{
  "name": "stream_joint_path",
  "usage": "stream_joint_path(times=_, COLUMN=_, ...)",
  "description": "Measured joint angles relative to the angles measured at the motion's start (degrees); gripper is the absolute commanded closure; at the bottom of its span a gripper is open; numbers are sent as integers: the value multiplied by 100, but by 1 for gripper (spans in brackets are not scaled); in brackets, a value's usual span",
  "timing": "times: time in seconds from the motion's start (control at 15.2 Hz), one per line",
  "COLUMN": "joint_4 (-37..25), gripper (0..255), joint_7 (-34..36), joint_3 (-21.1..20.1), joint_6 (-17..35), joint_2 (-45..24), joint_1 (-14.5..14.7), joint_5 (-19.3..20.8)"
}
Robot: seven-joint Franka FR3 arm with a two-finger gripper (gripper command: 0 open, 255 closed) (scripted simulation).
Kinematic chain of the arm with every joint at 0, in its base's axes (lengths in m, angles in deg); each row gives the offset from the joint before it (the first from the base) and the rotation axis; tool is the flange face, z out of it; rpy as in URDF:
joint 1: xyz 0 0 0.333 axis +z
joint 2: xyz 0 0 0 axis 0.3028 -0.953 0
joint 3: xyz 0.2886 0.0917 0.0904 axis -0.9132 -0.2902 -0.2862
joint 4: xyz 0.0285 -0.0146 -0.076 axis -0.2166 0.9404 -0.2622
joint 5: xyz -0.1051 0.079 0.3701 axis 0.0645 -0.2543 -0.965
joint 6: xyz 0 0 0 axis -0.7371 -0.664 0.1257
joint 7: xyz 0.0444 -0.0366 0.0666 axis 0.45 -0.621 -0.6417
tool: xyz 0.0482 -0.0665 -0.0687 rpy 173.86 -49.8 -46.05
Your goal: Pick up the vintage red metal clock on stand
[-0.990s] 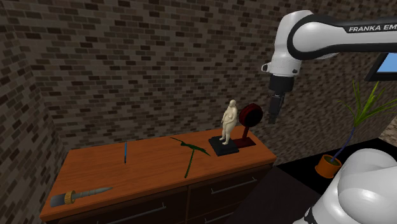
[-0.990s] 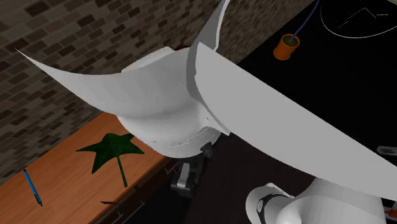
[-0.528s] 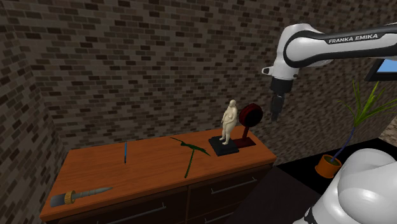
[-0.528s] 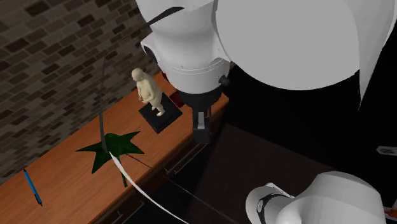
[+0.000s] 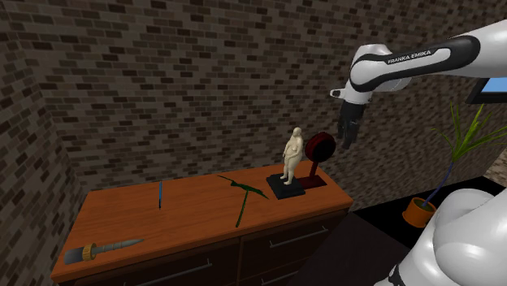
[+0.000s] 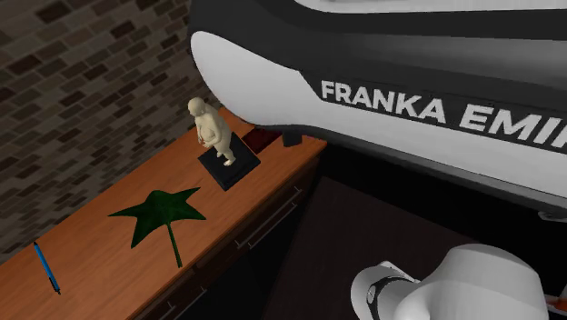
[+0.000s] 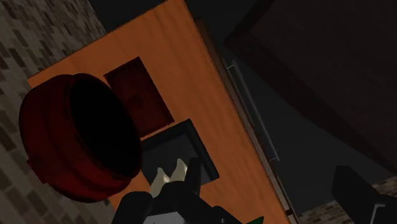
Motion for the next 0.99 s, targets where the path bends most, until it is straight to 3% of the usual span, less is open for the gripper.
stream_joint_path(times=0.26, joint_4=-461, gripper=0, joint_7=-1212, joint_3=537, joint_6=461, joint_2=-809, joint_1=207, joint_5=-321)
stream_joint_path(times=0.53, joint_4=-1218, gripper=0, joint_7=-2513, joint_3=927, joint_6=697, joint_2=-1833, joint_1=395, joint_5=-1019)
stream_joint_path(times=0.86, joint_4=-2298, gripper=0, joint_7=-4148, joint_3=1054, joint_6=716, joint_2=-3184, joint_1=205, joint_5=-2118)
stream_joint_path(times=0.99, joint_4=-2360, gripper=0, joint_7=-4325, joint_3=1009, joint_6=800, joint_2=-3369, joint_1=162, joint_5=-2277)
